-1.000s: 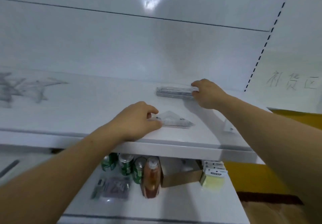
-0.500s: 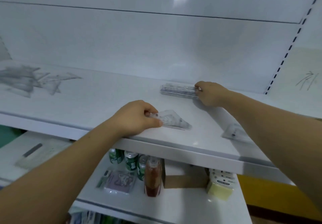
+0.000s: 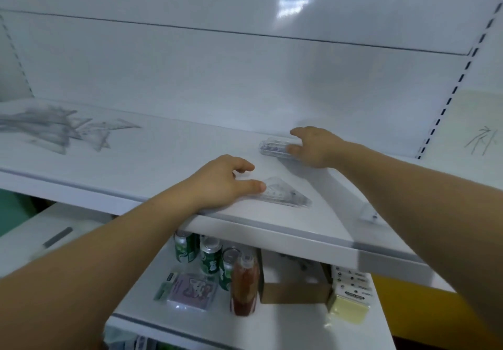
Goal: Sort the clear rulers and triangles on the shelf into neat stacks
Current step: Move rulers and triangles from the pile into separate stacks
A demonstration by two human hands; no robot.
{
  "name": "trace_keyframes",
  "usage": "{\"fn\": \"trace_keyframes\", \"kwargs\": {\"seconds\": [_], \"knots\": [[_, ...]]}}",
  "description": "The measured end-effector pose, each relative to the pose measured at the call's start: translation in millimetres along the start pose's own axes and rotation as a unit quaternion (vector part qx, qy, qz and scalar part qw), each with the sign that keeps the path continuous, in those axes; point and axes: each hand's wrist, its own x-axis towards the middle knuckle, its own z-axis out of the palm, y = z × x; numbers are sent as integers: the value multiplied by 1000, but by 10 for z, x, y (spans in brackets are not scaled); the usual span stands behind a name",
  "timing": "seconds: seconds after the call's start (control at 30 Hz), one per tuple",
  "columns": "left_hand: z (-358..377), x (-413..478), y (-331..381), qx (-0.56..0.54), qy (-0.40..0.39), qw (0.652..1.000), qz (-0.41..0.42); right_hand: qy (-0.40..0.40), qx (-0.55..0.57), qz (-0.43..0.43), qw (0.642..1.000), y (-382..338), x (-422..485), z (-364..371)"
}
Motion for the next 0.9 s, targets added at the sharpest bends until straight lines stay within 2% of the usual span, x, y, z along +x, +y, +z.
{"fn": "trace_keyframes", "kwargs": {"seconds": [0.13, 0.37, 0.63, 0.9], "knots": [[-416, 22, -321, 51, 8, 999, -11, -21, 0, -36, 999, -588, 58, -45], [-1468, -185, -1444, 165, 41, 982, -84, -36, 26, -85, 995, -1848, 269, 42], [-2409, -511, -2623, 197, 72, 970, -121, -48, 70, -112, 990, -3300, 629, 232], [-3069, -545, -3451, 212, 77, 961, -158, -50, 69, -142, 986, -4305, 1114, 325]]}}
